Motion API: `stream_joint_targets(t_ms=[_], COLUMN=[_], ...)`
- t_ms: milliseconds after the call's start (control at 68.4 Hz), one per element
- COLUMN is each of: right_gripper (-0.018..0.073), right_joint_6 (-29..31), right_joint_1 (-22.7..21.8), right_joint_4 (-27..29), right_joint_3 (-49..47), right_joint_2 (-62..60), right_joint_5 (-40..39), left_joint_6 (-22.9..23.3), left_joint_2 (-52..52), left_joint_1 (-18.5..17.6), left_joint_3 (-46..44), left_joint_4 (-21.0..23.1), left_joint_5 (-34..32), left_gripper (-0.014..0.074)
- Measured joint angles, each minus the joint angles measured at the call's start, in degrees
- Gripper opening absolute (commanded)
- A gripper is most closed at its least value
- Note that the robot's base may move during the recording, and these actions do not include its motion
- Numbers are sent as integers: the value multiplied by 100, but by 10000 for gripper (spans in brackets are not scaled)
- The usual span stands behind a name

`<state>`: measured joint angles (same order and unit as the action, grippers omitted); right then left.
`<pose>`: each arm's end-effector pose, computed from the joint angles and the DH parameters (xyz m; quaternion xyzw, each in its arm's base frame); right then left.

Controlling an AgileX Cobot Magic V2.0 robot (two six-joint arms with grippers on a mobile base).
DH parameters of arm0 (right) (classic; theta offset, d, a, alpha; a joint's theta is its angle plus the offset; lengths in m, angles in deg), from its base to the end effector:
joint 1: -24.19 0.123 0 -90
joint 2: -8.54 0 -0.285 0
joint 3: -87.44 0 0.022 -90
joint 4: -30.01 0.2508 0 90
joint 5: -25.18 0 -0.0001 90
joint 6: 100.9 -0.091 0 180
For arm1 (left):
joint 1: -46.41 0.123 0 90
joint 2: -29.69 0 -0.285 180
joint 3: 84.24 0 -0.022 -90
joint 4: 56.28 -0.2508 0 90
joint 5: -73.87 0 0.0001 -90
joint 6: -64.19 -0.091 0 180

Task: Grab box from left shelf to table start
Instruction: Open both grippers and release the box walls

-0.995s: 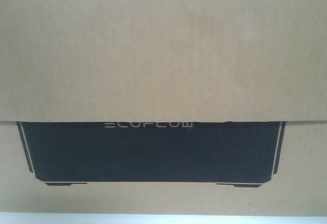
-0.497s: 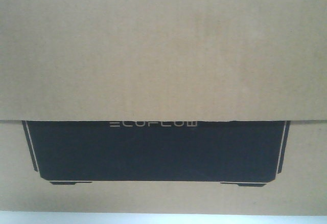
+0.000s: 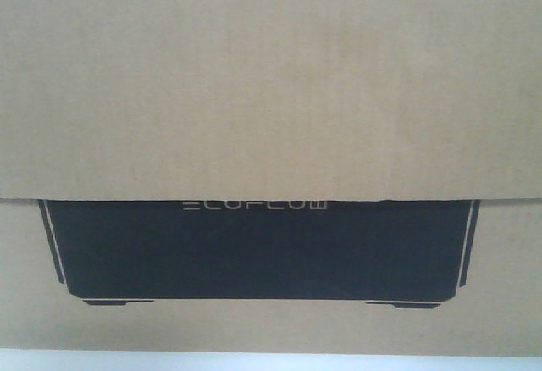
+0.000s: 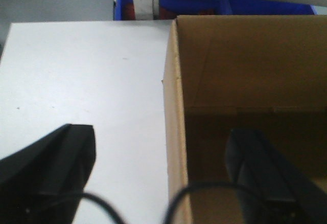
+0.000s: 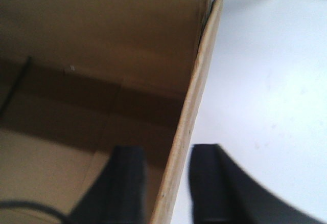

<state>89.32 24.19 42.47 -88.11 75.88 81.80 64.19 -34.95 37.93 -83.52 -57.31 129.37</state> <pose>0.1922 0.0164 0.4304 -0.0655 0.8928 0.0686 0.4404 0.1731 -0.0244 0.4583 0.0651 0.8673 -0.0276 0.4928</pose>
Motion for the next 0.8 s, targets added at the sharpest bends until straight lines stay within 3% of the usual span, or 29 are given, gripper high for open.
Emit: stream_joint_targets(t_ms=[44,205,541,805], right_gripper=[41,57,57,57], right_joint_6=[-10,-22,-30,-30], right_joint_1=[0,0,0,0], right_joint_4=[-15,-37,-79,-79], right_joint_3=[118,1205,4206,5436], right_joint_2=[-237,-1232,-4097,-5926], right_joint_5=[-80,-651,-2413,-2625], left_joint_6=[0,0,0,0], left_joint_2=[355,1576,3964,5678], left_joint_1=[0,0,0,0], left_joint_3=[277,1819,4735,5903], left_joint_4=[-76,-235,-276,-301], left_joint_5=[-135,-904,-2395,-3143], left_gripper=[192,-112,-93,-93])
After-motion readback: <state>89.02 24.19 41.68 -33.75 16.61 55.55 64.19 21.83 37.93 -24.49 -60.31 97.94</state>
